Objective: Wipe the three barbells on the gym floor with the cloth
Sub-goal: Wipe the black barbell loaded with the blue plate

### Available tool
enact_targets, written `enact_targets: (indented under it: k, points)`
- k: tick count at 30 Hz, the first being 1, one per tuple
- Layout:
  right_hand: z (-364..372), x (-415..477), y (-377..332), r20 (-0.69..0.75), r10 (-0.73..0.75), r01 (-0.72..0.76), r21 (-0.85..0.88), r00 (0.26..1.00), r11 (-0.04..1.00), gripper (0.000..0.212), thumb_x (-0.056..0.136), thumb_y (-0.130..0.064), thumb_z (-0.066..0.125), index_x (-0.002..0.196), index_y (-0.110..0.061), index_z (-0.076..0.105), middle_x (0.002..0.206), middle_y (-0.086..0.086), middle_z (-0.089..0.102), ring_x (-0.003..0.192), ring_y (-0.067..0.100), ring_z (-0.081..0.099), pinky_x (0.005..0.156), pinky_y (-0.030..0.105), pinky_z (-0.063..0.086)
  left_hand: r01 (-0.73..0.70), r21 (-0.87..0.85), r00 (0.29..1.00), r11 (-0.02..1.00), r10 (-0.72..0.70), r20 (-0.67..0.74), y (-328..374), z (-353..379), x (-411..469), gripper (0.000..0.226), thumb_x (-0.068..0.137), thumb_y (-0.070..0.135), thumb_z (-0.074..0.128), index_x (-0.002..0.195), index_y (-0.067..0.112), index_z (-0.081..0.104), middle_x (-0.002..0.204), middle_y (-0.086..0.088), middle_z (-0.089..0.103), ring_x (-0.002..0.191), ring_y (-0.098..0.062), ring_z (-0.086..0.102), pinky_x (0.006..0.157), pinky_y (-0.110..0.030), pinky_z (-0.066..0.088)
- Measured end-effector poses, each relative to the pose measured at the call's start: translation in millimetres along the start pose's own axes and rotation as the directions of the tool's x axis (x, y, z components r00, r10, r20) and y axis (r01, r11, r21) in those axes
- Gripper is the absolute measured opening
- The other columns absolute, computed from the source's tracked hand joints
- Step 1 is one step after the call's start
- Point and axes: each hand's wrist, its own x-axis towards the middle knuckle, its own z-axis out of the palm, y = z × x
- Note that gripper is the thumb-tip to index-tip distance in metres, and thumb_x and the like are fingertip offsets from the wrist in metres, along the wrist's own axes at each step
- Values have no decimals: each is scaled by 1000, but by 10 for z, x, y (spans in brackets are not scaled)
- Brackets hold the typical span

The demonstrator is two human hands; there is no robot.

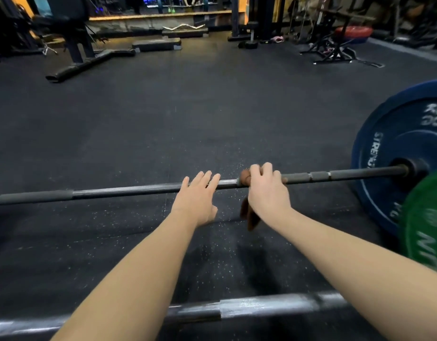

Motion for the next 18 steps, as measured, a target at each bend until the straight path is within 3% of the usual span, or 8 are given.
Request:
enact_targets:
  k: [3, 8, 12, 15, 18]
  points:
    - [21, 11, -57, 8, 17, -17, 6, 1000, 1000, 30, 95, -11, 56, 122, -16, 43, 119, 10, 42, 106, 31, 49, 67, 40, 46, -1, -14, 1000, 1000, 1, 5, 10, -22, -29, 84, 101, 40, 48, 164, 21, -4, 172, -2, 0, 158, -23, 0, 128, -50, 8]
    - [-51, 23, 526, 11, -202, 200, -196, 979, 960, 37, 94, -21, 58, 128, -17, 46, 109, 6, 46, 92, 29, 53, 55, 36, 37, 1, -61, 999, 998, 2, 39, 18, -88, -22, 84, 101, 39, 50, 164, 21, -2, 172, -2, 2, 158, -22, 1, 127, -50, 6]
    - [-137, 50, 939, -30, -96, 89, -173, 995, 981, 32, 93, -23, 59, 123, -16, 47, 107, 8, 46, 90, 30, 53, 57, 41, 51, -7, -58, 999, 998, 9, 41, -11, -67, -26, 86, 100, 40, 50, 164, 21, -4, 172, -2, 0, 158, -22, 0, 127, -50, 5]
    - [-75, 41, 747, -51, -11, 2, -181, 999, 983, 29, 91, -17, 60, 115, -13, 45, 108, 11, 44, 92, 33, 52, 55, 39, 45, -8, -49, 1000, 999, 9, 19, -9, -30, -38, 86, 100, 41, 49, 164, 21, -4, 172, -1, -1, 158, -22, -2, 127, -50, 4]
    - [-47, 80, 460, -56, 55, -63, -157, 997, 986, 25, 92, -13, 56, 113, -14, 43, 111, 10, 43, 98, 32, 50, 56, 42, 49, -5, -50, 1000, 999, 5, 11, 2, -24, -33, 85, 100, 42, 49, 164, 21, -3, 172, -1, 0, 158, -21, -2, 127, -49, 4]
